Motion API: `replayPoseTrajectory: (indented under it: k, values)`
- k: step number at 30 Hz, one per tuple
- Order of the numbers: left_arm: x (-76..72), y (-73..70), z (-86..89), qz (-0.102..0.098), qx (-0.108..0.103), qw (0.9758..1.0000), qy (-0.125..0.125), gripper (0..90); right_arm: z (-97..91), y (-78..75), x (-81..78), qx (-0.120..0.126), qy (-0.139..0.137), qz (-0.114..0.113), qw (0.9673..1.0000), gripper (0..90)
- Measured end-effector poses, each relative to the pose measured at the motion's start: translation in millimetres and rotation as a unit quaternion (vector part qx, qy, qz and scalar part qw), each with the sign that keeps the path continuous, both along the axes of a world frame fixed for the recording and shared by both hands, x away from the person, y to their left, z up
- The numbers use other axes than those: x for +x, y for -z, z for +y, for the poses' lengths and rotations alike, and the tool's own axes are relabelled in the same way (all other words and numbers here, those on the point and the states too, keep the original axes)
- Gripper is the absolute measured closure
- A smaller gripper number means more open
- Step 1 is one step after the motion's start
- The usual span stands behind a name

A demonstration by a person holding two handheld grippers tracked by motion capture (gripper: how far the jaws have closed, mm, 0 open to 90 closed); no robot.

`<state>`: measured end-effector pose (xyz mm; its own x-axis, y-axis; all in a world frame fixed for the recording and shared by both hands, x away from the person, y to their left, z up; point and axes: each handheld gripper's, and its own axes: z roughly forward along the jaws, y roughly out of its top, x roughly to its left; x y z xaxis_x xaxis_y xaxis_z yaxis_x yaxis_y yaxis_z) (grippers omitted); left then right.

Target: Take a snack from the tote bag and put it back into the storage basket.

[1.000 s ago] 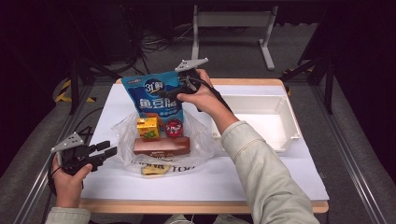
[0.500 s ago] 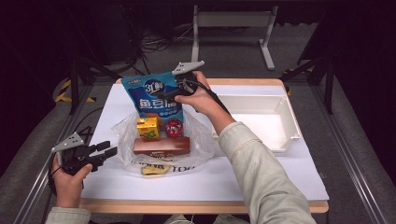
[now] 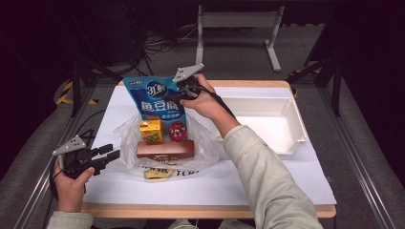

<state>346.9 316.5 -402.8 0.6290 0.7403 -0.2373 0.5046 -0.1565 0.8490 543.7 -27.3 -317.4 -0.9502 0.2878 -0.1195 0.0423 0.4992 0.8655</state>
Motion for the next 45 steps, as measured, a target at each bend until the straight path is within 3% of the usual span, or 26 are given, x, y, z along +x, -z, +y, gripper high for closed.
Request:
replayPoseTrajectory:
  k: [5, 17, 45]
  values:
    - [0.2, 0.8, -0.2, 0.001, 0.000, 1.0000, -0.001, 52.5, 4.2, -3.9, -6.1, -0.021, 0.002, -0.008, 0.9998, 89.7]
    - [-4.1, 1.6, 2.0, 0.001, 0.000, 1.0000, -0.006, 52.6, 13.6, -13.9, -14.3, -0.015, 0.008, 0.010, 0.9998, 90.0]
    - [-1.9, 2.1, 0.0, 0.003, 0.002, 1.0000, -0.003, 52.6, -1.0, -80.0, -33.5, 0.044, -0.005, -0.002, 0.9990, 90.0]
